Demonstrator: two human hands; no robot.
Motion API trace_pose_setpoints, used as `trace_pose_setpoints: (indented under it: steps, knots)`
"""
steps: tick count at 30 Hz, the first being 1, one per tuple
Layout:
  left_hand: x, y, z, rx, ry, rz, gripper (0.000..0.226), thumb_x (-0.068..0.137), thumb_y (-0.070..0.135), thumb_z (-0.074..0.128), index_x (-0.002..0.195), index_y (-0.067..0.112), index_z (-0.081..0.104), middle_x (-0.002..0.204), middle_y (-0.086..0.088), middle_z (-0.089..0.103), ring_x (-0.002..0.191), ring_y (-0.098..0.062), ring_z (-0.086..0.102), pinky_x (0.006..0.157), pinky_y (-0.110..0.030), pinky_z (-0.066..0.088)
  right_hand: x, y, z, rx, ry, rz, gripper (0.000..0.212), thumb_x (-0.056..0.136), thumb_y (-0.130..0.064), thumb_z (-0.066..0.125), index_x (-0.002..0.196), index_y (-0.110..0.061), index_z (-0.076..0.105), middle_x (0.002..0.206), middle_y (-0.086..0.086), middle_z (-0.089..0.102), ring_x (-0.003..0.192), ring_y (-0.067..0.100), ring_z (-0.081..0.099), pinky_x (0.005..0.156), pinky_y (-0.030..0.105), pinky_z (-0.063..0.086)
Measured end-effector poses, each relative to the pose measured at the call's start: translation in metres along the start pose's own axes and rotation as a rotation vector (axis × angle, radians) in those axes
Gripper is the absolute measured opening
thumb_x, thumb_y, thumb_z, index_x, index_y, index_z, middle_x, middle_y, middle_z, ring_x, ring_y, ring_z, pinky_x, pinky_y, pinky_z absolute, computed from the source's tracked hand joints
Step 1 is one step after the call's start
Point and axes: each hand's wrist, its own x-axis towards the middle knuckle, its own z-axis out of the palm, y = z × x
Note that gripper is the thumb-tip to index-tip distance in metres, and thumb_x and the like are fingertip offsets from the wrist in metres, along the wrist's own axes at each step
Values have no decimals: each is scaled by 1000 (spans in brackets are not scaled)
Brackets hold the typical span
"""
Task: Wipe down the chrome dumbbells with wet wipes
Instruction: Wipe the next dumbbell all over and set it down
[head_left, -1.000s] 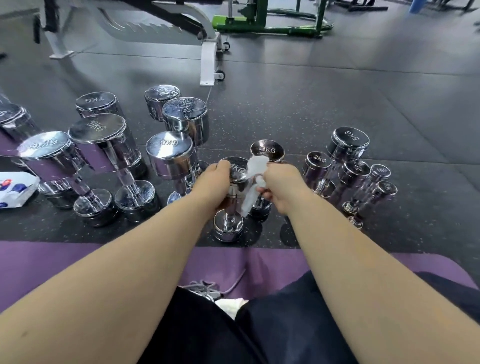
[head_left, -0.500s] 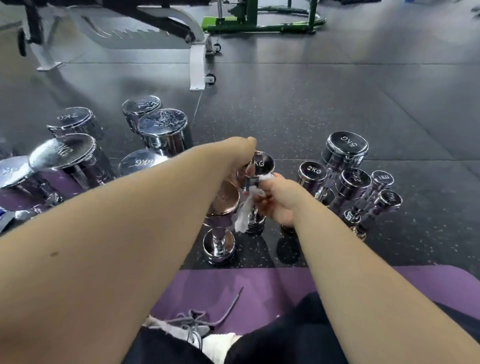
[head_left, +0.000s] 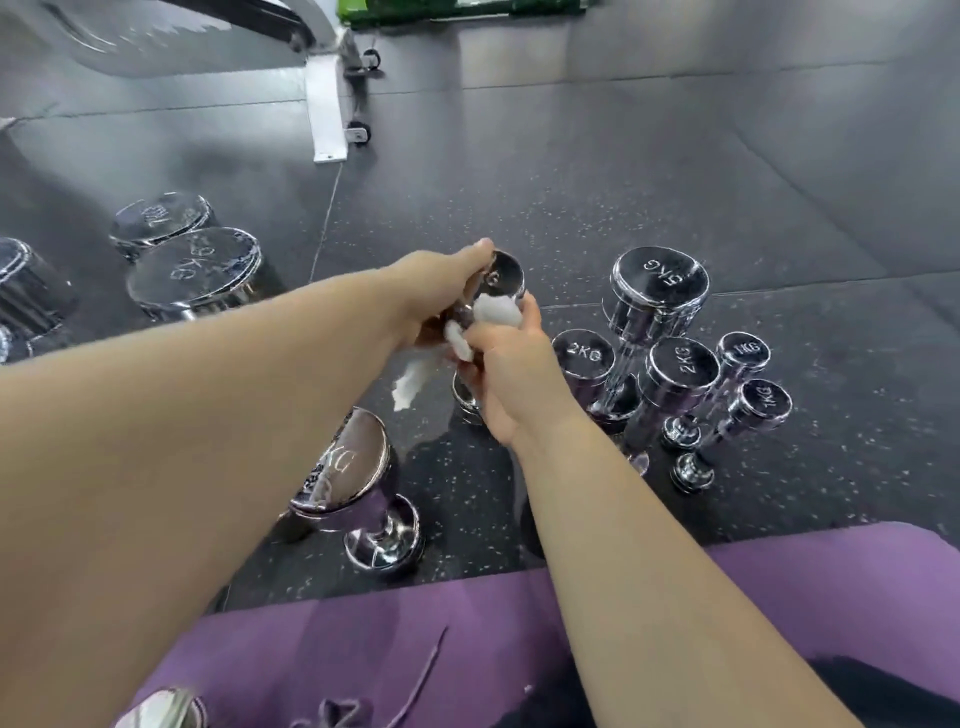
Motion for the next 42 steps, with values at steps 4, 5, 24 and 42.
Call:
trace_pose_setpoints:
  steps: [4, 5, 24, 42]
  knots:
    - [9, 0, 16, 41, -14, 16, 46, 96, 54, 49, 68, 18, 48, 60, 0, 43, 43, -18, 39, 45, -21, 34, 12, 14, -5, -4, 128, 23, 96, 73, 3, 49, 152, -33, 8, 109, 11, 56, 89, 19, 52, 75, 30, 45]
    - [10, 2, 16, 65, -16, 13, 46, 97, 53, 47, 66, 18, 46, 59, 0, 40, 42, -18, 36, 43, -19, 31, 15, 14, -2, -6, 147, 26, 101, 69, 1, 50, 153, -33, 4, 110, 10, 55, 90, 19, 51, 75, 30, 44]
    - [-117, -66, -53, 285, 230, -119, 34, 100, 39, 41, 104, 11, 59, 91, -9, 61, 80, -27, 57, 79, -39, 53, -87, -13, 9, -328, -110, 457, 34, 92, 8, 25, 95, -12, 52, 89, 14, 52, 54, 9, 36, 47, 15, 26]
    - [-107, -88, 0, -349, 190, 80, 39, 99, 42, 41, 88, 11, 60, 90, -11, 65, 74, -27, 65, 76, -47, 60, -78, -6, 8, -459, 41, 207, 41, 75, 17, 30, 79, -18, 53, 67, 3, 45, 53, 11, 36, 41, 16, 27]
